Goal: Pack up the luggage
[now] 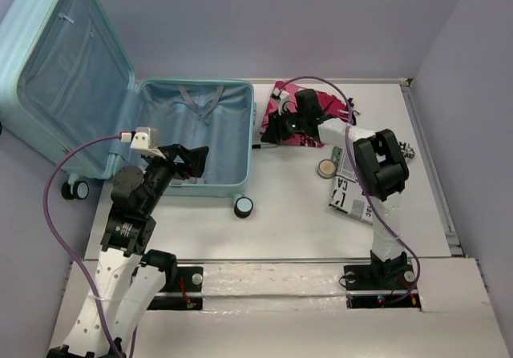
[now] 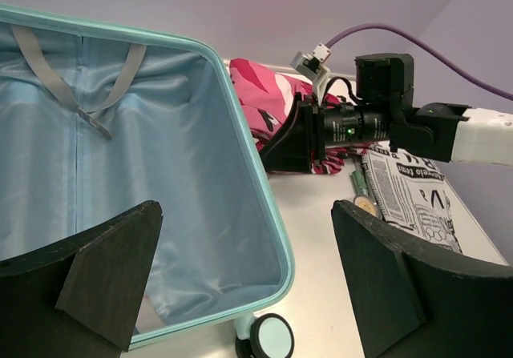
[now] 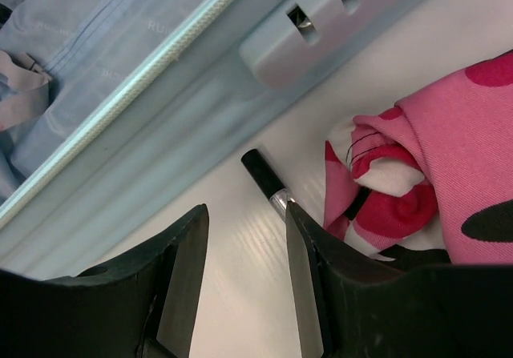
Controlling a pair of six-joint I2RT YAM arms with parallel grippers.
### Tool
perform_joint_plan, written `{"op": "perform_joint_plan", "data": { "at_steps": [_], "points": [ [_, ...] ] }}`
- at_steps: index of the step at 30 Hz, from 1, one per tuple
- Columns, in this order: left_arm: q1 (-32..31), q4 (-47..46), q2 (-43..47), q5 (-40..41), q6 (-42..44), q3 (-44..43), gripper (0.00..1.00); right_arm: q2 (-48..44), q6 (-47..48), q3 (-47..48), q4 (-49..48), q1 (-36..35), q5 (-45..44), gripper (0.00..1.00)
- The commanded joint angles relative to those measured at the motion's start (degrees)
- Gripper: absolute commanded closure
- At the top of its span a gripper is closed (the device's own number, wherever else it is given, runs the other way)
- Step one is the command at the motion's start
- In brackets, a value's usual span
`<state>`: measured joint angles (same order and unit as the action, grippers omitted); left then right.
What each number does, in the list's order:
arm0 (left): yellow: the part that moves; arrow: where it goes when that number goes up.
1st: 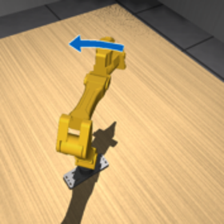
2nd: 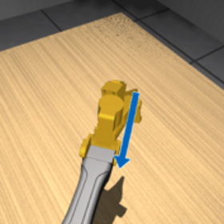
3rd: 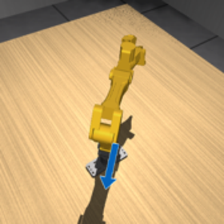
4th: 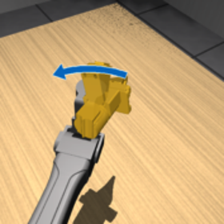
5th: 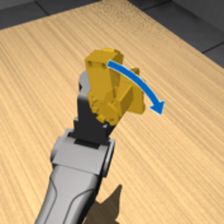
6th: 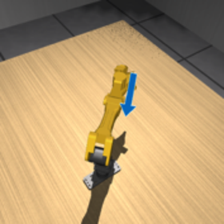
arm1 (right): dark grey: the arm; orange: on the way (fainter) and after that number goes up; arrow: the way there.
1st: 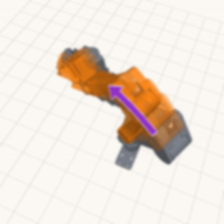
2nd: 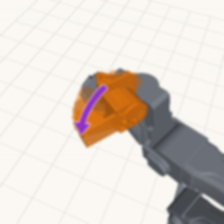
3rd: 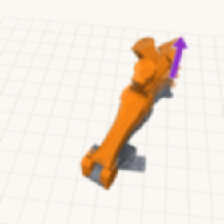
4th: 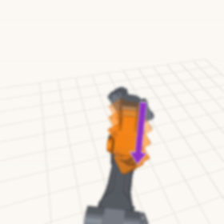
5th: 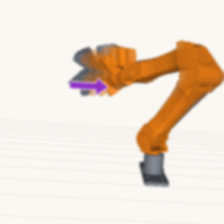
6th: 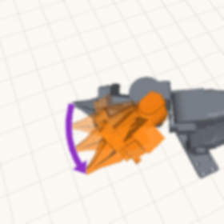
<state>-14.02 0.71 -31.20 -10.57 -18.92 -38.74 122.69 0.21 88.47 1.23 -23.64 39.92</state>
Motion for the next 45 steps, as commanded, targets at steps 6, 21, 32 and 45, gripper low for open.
{"op": "perform_joint_plan", "data": {
  "at_steps": [6, 21, 32, 45],
  "points": [
    [0.7, -3.1, -0.3, -1.8, -0.1, -2.5, 0.01, 5.6, 2.5, 5.2, 3.5, -1.2, -3.1, 0.51],
    [0.7, -3.5, 0.1, -2.4, -0.3, -2.3, 0.01, 2.9, 6.6, -2.0, 4.6, -7.7, -22.5, 0.59],
    [0.7, -3.5, 0.6, -1.8, -0.5, -2.2, 0.01, -8.5, -1.0, -16.6, -0.6, -11.4, -40.4, 0.93],
    [1.7, -4.7, 1.2, -3.1, -1.6, -2.2, 0.01, -33.4, -13.3, -18.5, -3.4, -13.7, -36.9, 0.93]
  ]
}}
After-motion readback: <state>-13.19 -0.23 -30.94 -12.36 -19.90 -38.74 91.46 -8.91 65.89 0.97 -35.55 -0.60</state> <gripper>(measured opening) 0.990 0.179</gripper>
